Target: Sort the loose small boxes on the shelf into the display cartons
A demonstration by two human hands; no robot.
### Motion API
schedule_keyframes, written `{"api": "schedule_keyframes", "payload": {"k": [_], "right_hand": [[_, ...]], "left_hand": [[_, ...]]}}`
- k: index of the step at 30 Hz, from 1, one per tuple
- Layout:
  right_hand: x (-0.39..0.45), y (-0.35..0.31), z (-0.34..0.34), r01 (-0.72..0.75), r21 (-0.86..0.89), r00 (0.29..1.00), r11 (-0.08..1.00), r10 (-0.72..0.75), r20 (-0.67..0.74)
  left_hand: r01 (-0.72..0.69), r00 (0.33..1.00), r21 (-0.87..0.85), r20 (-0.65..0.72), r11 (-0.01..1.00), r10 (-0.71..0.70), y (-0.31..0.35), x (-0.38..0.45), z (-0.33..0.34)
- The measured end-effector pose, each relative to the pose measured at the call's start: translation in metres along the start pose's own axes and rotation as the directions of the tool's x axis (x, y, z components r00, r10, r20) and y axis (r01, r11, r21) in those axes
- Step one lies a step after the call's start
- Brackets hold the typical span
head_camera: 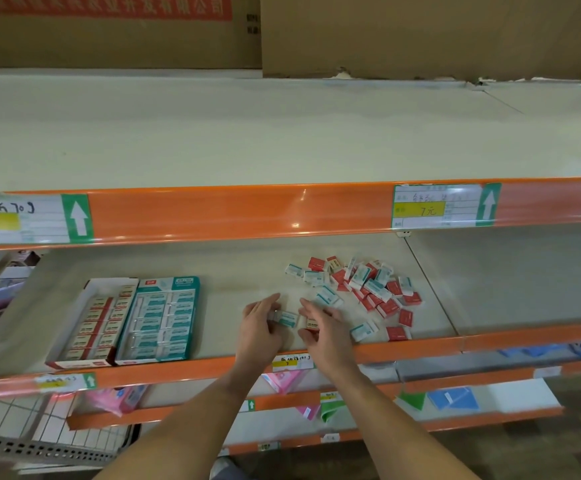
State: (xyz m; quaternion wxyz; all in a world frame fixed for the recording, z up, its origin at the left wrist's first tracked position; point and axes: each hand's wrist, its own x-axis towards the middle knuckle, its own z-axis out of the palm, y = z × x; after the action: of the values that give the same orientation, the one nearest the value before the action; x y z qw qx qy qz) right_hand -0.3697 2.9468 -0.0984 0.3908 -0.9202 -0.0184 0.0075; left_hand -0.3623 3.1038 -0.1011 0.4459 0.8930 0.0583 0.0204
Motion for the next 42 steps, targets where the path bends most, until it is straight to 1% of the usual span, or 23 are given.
{"api": "schedule_keyframes", "payload": {"k": [2,6,11,15,19,22,25,28,31,34,37,42], "right_hand": [[0.0,-0.001,-0.002,0.011,-0.015,1.0,1.0,-0.011,0.007],[-0.001,-0.001,-0.002,0.037,-0.041,0.999,0.998,-0.038,-0.035],[-0.002,0.001,-0.001,0.045,-0.079,0.998,0.996,-0.049,-0.041],[0.0,0.002,0.0,0.047,-0.124,0.998,0.991,-0.05,-0.024],[0.001,0.002,-0.001,0.048,-0.137,0.999,0.989,-0.05,-0.011],[0.001,0.002,-0.002,0.056,-0.109,0.998,0.992,-0.057,-0.004],[0.0,0.001,0.0,0.055,-0.1,0.998,0.993,-0.057,-0.02],[0.001,-0.002,0.002,0.029,-0.076,0.999,0.997,-0.031,-0.036],[0.004,-0.007,0.0,-0.028,-0.022,0.999,0.999,0.027,-0.042],[0.003,-0.015,-0.001,-0.026,-0.009,0.998,1.0,0.026,-0.058],[0.005,-0.024,0.003,-0.03,0.022,0.997,0.999,0.031,-0.07],[0.014,-0.052,0.023,-0.022,0.039,0.994,0.999,0.026,-0.106]], "left_hand": [[-0.013,1.0,0.011,-0.002,1.0,0.013,0.0,0.0,0.0],[-0.032,0.999,0.055,0.008,0.998,0.032,0.001,0.001,0.0],[-0.001,1.0,0.019,0.016,1.0,0.001,-0.001,0.002,-0.002],[-0.011,0.999,0.007,0.032,1.0,0.011,-0.003,0.003,-0.004],[-0.084,0.996,0.138,0.042,0.987,0.079,-0.004,0.001,-0.005],[-0.146,0.988,0.243,0.089,0.959,0.128,-0.002,0.002,-0.008],[-0.13,0.986,0.352,0.142,0.927,0.084,0.003,0.007,-0.016],[-0.123,0.981,0.421,0.19,0.899,0.045,0.008,0.011,-0.022],[-0.151,0.976,0.437,0.208,0.887,0.065,0.008,0.013,-0.026],[-0.177,0.978,0.407,0.175,0.896,0.113,0.007,0.015,-0.031],[-0.223,0.97,0.402,0.181,0.888,0.162,0.006,0.018,-0.043],[-0.282,0.957,0.453,0.191,0.846,0.217,-0.003,0.019,-0.08]]}}
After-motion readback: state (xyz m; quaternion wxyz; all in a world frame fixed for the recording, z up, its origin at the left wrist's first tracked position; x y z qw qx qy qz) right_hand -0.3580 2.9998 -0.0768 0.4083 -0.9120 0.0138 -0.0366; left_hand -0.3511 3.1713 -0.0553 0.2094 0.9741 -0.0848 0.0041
